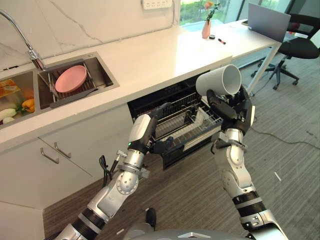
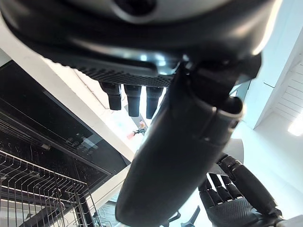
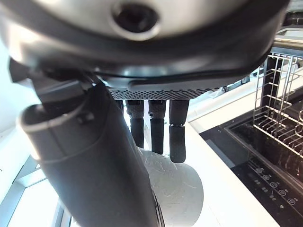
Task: Place the dishes in the dishwasher.
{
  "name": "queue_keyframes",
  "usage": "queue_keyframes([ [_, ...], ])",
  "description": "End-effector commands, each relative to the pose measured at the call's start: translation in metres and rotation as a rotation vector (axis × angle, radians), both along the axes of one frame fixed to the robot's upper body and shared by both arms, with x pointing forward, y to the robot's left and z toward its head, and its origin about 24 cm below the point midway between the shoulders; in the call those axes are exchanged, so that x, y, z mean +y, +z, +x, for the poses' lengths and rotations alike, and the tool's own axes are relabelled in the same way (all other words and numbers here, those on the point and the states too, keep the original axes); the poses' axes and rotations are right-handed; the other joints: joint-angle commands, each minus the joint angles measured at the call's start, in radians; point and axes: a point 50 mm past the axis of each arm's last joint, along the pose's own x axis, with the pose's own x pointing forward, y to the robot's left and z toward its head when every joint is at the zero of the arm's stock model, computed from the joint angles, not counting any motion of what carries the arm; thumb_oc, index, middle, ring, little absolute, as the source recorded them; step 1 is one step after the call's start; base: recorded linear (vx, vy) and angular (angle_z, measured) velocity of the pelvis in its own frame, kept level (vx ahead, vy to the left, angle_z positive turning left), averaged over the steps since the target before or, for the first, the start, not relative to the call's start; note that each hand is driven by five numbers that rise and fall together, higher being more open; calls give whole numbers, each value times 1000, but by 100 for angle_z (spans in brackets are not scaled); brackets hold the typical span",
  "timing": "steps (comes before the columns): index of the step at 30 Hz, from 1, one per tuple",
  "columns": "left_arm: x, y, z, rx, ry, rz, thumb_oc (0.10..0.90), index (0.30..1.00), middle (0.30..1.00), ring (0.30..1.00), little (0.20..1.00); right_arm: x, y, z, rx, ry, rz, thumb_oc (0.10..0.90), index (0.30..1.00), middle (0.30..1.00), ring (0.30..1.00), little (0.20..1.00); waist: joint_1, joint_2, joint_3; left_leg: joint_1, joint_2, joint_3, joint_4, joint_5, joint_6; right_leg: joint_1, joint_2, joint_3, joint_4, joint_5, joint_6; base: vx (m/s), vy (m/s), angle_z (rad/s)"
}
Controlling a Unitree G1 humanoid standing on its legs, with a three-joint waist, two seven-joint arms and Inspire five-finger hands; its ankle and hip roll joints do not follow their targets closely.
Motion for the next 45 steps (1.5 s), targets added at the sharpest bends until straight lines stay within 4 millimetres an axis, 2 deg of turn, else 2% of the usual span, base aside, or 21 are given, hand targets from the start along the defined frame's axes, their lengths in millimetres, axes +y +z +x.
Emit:
queue_keyframes([
  [1, -15, 42, 8, -205, -77, -89, 800, 900, 900, 900, 900, 12, 68, 4, -347, 55, 54, 400, 300, 300, 300, 300, 23, -6, -44, 108, 91, 4, 10, -133, -86, -40, -38, -26, 10, -14, 52, 0, 0, 0],
  [8, -5, 36, 7, -183, -43, -81, 800, 900, 900, 900, 900, 5, 64, 9, -309, 22, -13, 400, 300, 300, 300, 300, 36, -8, -37, 99, 87, -3, 10, -130, -84, -46, -39, -36, 10, -11, 54, 4, 0, 2],
  [13, 20, 20, 3, -107, 39, -41, 800, 900, 900, 900, 900, -16, 54, 22, -207, -47, -181, 400, 300, 300, 300, 300, 70, -22, -7, 68, 84, -23, 10, -128, -87, -62, -38, -61, 12, -13, 59, -48, -16, 8],
  [15, 36, 7, -1, -45, 104, -44, 800, 900, 900, 900, 900, -28, 54, 38, -147, -88, -255, 400, 300, 300, 300, 300, 105, -25, 34, 15, 81, -39, 10, -107, -88, -107, -41, -77, 20, -4, 62, -211, -13, 33],
  [16, 46, 1, -6, -10, 138, -66, 800, 900, 900, 900, 900, -42, 60, 56, -96, -114, -342, 400, 300, 300, 300, 300, 141, -22, 84, -38, 76, -59, 10, -83, -94, -150, -45, -93, 28, 4, 63, -246, -10, 35],
  [17, 53, -6, -8, 27, 169, -66, 800, 900, 900, 900, 900, -57, 61, 68, -26, -161, -414, 400, 300, 300, 300, 300, 164, -17, 100, -67, 73, -71, 10, -73, -98, -175, -48, -104, 32, 7, 64, -209, -3, 32],
  [18, 53, -5, -7, 24, 169, -68, 800, 900, 900, 900, 900, -57, 63, 69, -30, -161, -414, 400, 300, 300, 300, 300, 162, -17, 98, -75, 73, -72, 10, -68, -97, -182, -48, -105, 33, 12, 64, -63, 22, 38],
  [19, 64, -18, -15, 87, 217, -79, 800, 900, 900, 900, 900, -79, 68, 81, 42, -213, -440, 400, 300, 300, 300, 300, 196, -10, 124, -114, 69, -84, 10, -59, -103, -208, -51, -121, 21, 25, 69, -31, 32, 46],
  [21, 77, -28, -24, 138, 274, -85, 800, 900, 900, 900, 900, -109, 74, 90, 159, -278, -562, 400, 300, 300, 300, 300, 229, -11, 142, -167, 71, -91, 10, -46, -109, -254, -53, -132, 13, 39, 74, -19, 31, 28],
  [23, 77, -27, -23, 136, 275, -87, 800, 900, 900, 900, 900, -109, 75, 91, 157, -277, -563, 400, 300, 300, 300, 300, 228, -10, 140, -173, 71, -92, 10, -41, -108, -260, -53, -132, 13, 43, 74, -15, 3, 6],
  [24, 89, -39, -34, 184, 350, -90, 800, 900, 900, 900, 900, -136, 84, 93, 262, -341, -702, 400, 300, 300, 300, 300, 262, -23, 161, -243, 76, -101, 10, -25, -121, -315, -52, -144, 10, 49, 78, 1, -28, 26],
  [27, 96, -51, -39, 251, 392, -124, 800, 900, 900, 900, 900, -199, 101, 79, 487, -418, -839, 400, 300, 300, 300, 300, 300, -46, 198, -320, 66, -149, 10, -12, -138, -356, -43, -188, 10, 34, 76, 7, -80, 29],
  [29, 97, -54, -31, 264, 376, -90, 800, 900, 900, 900, 900, -223, 111, 69, 632, -458, -951, 400, 300, 300, 300, 300, 330, -58, 240, -372, 57, -189, 10, 0, -145, -380, -47, -215, 10, 31, 77, 10, -27, 90],
  [33, 93, -54, -18, 264, 354, -77, 800, 900, 900, 900, 900, -226, 109, 68, 718, -413, -1057, 400, 300, 300, 300, 300, 353, -67, 261, -407, 42, -222, 10, 9, -143, -393, -48, -234, 10, 25, 77, 29, 1, 46],
  [35, 88, -55, -8, 268, 340, -99, 800, 900, 900, 900, 900, -209, 113, 80, 731, -341, -1241, 400, 300, 300, 300, 300, 373, -82, 273, -429, 30, -241, 10, 14, -139, -397, -49, -248, 10, 20, 77, 35, -6, 23],
  [36, 88, -55, -8, 268, 340, -99, 800, 900, 900, 900, 900, -209, 113, 80, 731, -341, -1241, 400, 300, 300, 300, 300, 373, -82, 273, -429, 30, -241, 10, 14, -139, -397, -49, -248, 10, 20, 77, 41, 1, 12],
  [38, 83, -52, -1, 256, 305, -88, 800, 900, 900, 900, 900, -186, 112, 94, 715, -250, -1416, 400, 300, 300, 300, 300, 378, -96, 278, -433, 23, -248, 10, 13, -137, -396, -50, -250, 10, 18, 78, 42, -3, 18],
  [40, 79, -49, 4, 253, 280, -83, 800, 900, 900, 900, 900, -178, 106, 98, 704, -216, -1408, 400, 300, 300, 300, 300, 384, -107, 280, -433, 19, -255, 10, 12, -136, -393, -49, -251, 10, 14, 76, 47, -14, 17],
  [41, 76, -46, 9, 243, 254, -70, 800, 900, 900, 900, 900, -166, 101, 103, 690, -171, -1432, 400, 300, 300, 300, 300, 388, -117, 280, -433, 15, -262, 10, 11, -135, -388, -50, -253, 10, 11, 76, 46, -8, 9],
  [44, 76, -44, 11, 240, 250, -65, 800, 900, 900, 900, 900, -163, 99, 104, 685, -161, -1430, 400, 300, 300, 300, 300, 388, -121, 280, -431, 14, -264, 10, 10, -136, -386, -50, -254, 10, 10, 75, 18, -9, 6],
  [45, 75, -40, 15, 228, 239, -62, 800, 900, 900, 900, 900, -162, 91, 104, 694, -157, -1392, 400, 300, 300, 300, 300, 387, -126, 277, -426, 11, -268, 10, 8, -136, -380, -50, -257, 10, 6, 73, 20, -6, 5],
])
